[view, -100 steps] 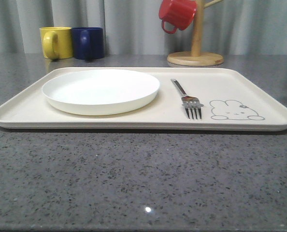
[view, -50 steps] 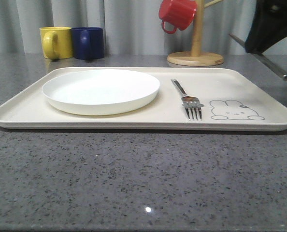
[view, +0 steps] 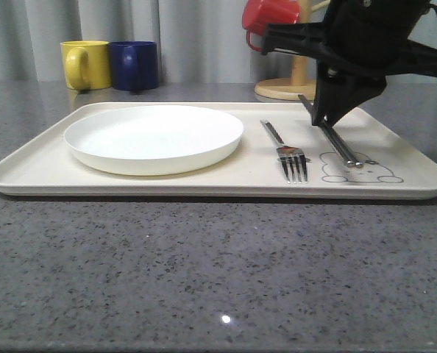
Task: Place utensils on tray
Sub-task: 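Place the chopsticks on the tray beside the fork and release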
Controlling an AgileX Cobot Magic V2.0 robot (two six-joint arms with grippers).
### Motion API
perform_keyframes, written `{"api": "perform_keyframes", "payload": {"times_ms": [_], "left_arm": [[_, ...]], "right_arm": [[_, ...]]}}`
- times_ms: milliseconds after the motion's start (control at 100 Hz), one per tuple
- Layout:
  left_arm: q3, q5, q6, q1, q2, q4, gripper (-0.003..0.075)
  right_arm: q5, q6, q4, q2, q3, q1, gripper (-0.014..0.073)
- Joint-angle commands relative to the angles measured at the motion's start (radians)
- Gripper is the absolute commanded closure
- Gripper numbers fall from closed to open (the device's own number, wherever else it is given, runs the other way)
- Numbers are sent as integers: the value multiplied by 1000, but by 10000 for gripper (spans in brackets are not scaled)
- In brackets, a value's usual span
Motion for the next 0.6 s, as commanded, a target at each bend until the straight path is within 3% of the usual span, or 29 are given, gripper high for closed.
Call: {"api": "perform_keyframes", "payload": {"times_ms": [0,420,590], "left_arm": [[-27,-78,-6,3,6,-8,738],[-27,-78,-6,3,6,-8,738],[-27,-78,-6,3,6,-8,738]], "right_arm": [[-61,4,-29,-32,-36,1,629],[-77,21,-28,27,-36,1,624],[-75,21,-24,28,-36,1,504]]}}
